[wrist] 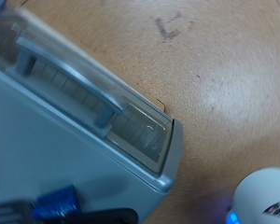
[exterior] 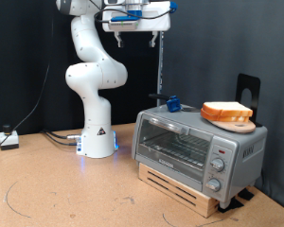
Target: Make a piece of toast with the oven
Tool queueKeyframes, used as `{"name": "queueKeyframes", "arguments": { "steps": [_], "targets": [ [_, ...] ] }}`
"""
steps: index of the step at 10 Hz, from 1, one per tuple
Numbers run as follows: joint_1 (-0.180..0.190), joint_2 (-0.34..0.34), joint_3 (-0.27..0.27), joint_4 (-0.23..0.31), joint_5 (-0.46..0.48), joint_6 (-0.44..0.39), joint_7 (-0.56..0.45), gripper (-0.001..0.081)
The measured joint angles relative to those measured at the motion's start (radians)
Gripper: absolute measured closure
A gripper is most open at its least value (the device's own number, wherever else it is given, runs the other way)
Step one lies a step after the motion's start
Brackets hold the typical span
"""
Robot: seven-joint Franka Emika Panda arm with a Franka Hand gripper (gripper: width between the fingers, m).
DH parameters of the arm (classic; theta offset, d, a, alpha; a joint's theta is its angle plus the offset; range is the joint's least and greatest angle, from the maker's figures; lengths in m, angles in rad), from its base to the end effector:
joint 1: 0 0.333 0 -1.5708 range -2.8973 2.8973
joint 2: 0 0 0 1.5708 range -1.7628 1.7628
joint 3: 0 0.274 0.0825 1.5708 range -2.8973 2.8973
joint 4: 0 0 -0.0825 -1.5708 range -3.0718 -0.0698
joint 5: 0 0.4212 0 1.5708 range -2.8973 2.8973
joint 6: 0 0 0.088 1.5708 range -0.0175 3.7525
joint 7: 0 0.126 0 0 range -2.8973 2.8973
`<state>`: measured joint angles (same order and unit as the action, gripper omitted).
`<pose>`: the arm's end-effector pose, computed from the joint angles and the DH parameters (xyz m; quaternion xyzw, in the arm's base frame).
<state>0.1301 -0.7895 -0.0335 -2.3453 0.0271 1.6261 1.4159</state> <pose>0.3782 0.0385 0.5538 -0.7921 0.6089 -0.0078 0.0426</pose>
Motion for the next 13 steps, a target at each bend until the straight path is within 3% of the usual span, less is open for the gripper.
{"name": "queueKeyframes", "arguments": {
  "steps": [2,3,4,6,8,9,11,13],
  "targets": [
    [0.041,0.022,-0.024,-0.012,-0.016,0.035,-0.206,-0.0003],
    [0.036,0.021,-0.023,-0.012,-0.007,0.034,-0.172,-0.0003],
    [0.051,0.014,-0.039,-0.012,0.024,0.022,-0.262,-0.0003],
    [0.097,-0.004,-0.108,-0.012,0.041,-0.002,-0.505,-0.0003],
    [0.14,0.01,-0.16,-0.036,0.012,0.05,-0.73,-0.0003],
    [0.134,0.01,-0.157,-0.035,0.016,0.049,-0.686,-0.0003],
    [0.147,0.009,-0.185,-0.036,0.085,0.029,-0.757,-0.0003],
    [0.153,0.015,-0.2,-0.071,0.104,0.076,-0.778,-0.0003]
  ]
}}
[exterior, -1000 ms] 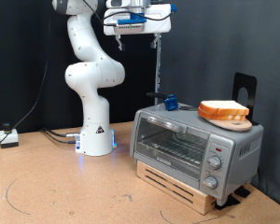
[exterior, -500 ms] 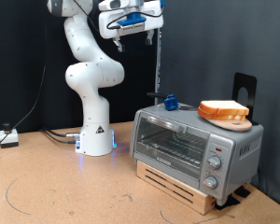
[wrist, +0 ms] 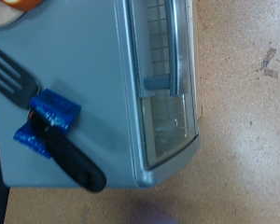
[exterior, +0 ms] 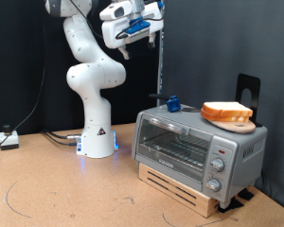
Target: Make a piece of toast with the oven
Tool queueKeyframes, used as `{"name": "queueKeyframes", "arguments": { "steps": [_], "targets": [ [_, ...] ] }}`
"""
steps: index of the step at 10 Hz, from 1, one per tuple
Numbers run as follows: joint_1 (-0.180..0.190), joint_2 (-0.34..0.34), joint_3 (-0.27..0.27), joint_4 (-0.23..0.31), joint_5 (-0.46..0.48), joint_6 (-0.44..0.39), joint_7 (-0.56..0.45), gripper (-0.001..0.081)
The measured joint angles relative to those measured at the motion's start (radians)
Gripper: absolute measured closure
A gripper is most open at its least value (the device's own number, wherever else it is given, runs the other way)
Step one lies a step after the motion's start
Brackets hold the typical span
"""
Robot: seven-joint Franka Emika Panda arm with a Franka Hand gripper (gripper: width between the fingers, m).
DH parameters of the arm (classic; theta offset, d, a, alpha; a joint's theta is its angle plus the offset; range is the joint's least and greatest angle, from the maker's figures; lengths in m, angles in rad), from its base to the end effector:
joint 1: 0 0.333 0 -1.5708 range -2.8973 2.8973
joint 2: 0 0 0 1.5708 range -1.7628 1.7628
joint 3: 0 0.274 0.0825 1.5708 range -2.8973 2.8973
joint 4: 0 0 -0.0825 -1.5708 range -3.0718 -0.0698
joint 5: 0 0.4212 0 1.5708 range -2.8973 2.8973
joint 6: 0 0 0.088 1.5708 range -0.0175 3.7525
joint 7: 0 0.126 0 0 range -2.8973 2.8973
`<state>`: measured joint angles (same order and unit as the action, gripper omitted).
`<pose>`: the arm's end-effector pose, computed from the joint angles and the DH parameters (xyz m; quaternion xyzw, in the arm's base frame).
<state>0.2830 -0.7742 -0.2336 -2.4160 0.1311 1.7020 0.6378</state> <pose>0.3905 0.0301 0.5141 -0.9530 0.2644 0.0327 0.1440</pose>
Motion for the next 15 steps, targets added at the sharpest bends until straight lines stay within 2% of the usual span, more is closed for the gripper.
{"name": "queueKeyframes", "arguments": {
  "steps": [2,7,9,11,12,15],
  "targets": [
    [0.0,0.043,0.0,-0.036,0.0,0.048,0.001,-0.0003],
    [0.004,0.217,0.005,-0.055,0.002,0.205,-0.014,-0.0003],
    [0.004,0.226,0.013,-0.053,0.001,0.214,-0.013,-0.0003],
    [0.015,0.221,-0.018,-0.056,0.086,0.198,-0.115,-0.0003],
    [0.017,0.217,-0.028,-0.066,0.094,0.191,-0.158,-0.0003],
    [0.012,0.214,-0.015,-0.153,0.029,0.221,-0.174,-0.0003]
  ]
}}
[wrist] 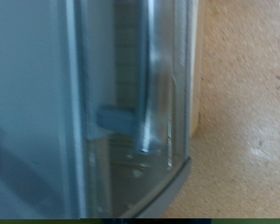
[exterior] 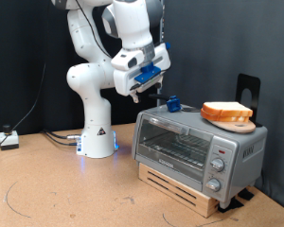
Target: Make a piece of toast with the oven
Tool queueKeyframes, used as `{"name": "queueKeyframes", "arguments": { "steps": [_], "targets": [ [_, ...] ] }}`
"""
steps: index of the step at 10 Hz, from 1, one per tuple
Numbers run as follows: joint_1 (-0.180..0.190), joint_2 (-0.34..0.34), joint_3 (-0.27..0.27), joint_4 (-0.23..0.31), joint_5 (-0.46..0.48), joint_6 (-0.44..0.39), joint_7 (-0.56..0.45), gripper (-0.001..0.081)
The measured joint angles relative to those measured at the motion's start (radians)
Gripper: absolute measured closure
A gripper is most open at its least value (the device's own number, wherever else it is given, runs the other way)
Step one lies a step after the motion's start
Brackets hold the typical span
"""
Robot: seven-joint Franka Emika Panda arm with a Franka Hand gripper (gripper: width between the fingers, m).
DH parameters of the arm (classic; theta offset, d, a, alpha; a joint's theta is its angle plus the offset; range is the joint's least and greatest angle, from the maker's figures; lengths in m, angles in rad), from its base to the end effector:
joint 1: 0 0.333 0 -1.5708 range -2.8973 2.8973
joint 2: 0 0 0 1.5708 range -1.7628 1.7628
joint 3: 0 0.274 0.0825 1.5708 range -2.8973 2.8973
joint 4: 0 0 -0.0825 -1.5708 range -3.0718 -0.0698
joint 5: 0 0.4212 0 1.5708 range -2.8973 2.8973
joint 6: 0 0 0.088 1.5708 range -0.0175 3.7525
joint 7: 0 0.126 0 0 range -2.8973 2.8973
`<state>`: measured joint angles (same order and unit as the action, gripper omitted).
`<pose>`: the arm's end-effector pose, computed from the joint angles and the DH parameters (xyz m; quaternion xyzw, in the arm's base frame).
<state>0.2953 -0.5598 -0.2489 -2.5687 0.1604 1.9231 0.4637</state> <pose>0.4165 0.0442 0.3686 -0.9654 0.2145 0.0872 0.1197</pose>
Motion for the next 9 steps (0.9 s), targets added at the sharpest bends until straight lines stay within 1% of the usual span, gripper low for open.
{"name": "queueKeyframes", "arguments": {
  "steps": [2,3,5,7,9],
  "targets": [
    [-0.001,0.002,0.014,-0.083,-0.039,0.084,0.005,-0.0003],
    [-0.001,0.005,0.024,-0.12,-0.041,0.137,0.014,-0.0003],
    [0.001,0.015,0.046,-0.176,-0.041,0.225,0.026,-0.0003],
    [0.001,0.026,0.055,-0.204,-0.04,0.274,0.042,-0.0003],
    [-0.002,0.052,0.052,-0.206,-0.039,0.311,0.061,-0.0003]
  ]
}}
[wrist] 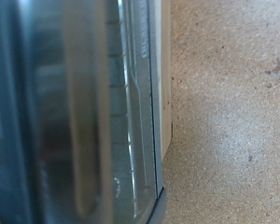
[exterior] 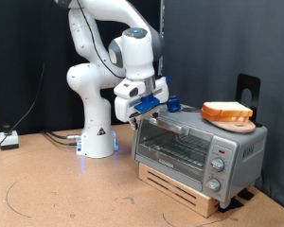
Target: Make a piece of toast with the oven
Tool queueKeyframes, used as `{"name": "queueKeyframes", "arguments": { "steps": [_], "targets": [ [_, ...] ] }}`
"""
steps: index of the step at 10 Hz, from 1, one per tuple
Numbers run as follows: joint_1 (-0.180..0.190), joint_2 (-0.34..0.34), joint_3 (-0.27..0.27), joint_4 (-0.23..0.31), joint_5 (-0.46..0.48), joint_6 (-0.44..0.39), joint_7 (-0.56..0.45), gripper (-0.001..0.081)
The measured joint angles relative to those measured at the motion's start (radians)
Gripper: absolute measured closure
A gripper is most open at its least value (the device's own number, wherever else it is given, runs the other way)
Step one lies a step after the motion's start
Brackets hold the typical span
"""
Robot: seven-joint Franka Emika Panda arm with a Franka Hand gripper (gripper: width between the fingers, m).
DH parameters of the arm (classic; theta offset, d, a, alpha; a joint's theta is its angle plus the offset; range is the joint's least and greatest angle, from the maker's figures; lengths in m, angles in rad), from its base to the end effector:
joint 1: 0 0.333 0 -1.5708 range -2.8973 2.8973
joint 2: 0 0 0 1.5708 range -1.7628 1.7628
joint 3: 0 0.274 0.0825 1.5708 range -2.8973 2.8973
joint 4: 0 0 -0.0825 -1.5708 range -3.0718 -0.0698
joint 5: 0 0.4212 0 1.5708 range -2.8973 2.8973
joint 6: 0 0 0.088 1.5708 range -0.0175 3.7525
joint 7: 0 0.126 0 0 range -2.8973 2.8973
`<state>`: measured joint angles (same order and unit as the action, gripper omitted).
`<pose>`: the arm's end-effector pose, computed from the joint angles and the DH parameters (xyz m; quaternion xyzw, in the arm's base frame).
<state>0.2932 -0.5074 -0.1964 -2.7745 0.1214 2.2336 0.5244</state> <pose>0.3943 0.0591 0.2746 -0.9670 0.2358 0.0514 0.0823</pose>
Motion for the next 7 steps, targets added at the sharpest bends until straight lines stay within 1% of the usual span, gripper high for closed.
{"name": "queueKeyframes", "arguments": {
  "steps": [2,7],
  "targets": [
    [-0.013,0.023,-0.009,0.013,0.004,0.023,0.026,-0.0003],
    [-0.057,0.094,-0.046,0.065,-0.003,0.023,0.028,-0.0003]
  ]
}}
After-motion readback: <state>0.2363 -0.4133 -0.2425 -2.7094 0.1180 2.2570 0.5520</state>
